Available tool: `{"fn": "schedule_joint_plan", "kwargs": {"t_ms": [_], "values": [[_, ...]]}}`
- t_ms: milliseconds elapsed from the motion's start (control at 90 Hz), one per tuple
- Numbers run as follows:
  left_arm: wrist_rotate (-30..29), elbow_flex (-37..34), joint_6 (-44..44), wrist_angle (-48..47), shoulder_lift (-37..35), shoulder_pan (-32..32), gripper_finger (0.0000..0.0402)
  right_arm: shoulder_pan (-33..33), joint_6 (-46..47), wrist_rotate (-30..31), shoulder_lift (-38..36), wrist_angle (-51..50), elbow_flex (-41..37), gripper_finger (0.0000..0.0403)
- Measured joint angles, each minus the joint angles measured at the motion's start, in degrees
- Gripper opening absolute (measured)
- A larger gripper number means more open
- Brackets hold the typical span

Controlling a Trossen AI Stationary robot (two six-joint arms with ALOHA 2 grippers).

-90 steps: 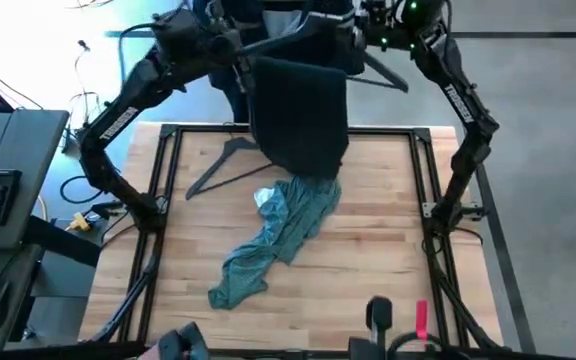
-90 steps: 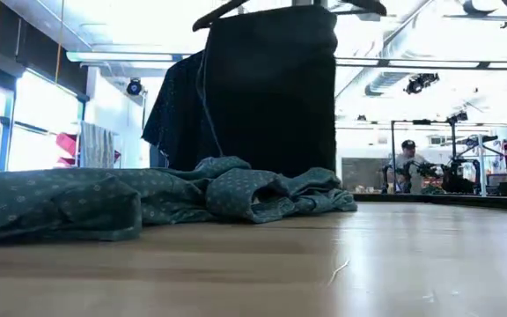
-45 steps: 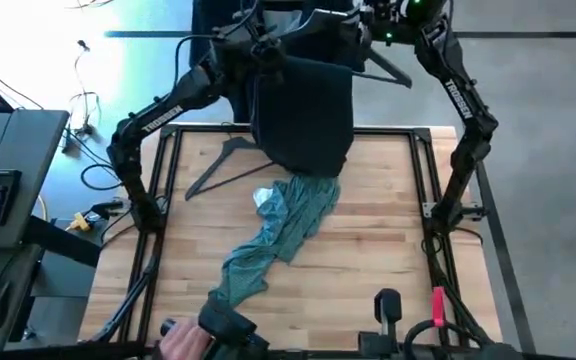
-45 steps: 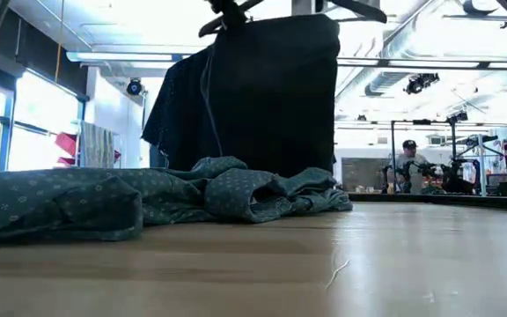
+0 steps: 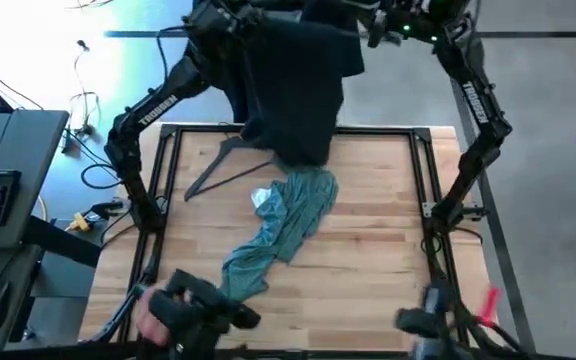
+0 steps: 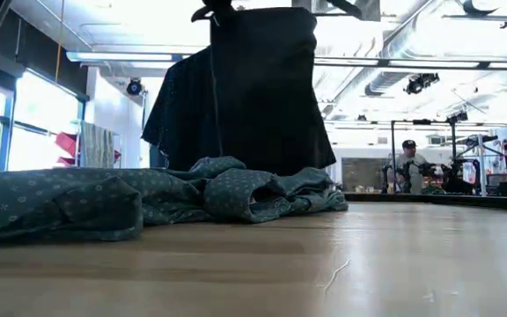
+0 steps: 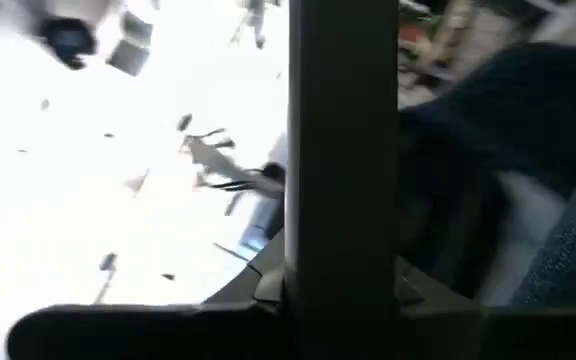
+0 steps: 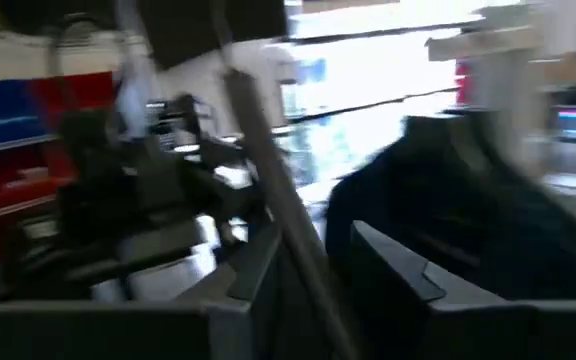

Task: Hang clothes
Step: Hang the hangered blue pants on the hanger rack

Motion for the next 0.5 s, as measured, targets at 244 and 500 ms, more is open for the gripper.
{"fn": "schedule_joint_plan", "kwargs": {"t_ms": [244, 500], "values": [[7.3, 4.8, -3.2, 7.7, 2.7, 7.6, 0.0039, 1.0, -0.4, 12.2, -6.1, -15.0, 0.0, 0.0118], [13.6, 19.7, -6.1, 11.9, 12.6, 11.9, 0.0039, 6.7, 1.4, 16.2, -7.4, -28.1, -0.1, 0.0119]]}}
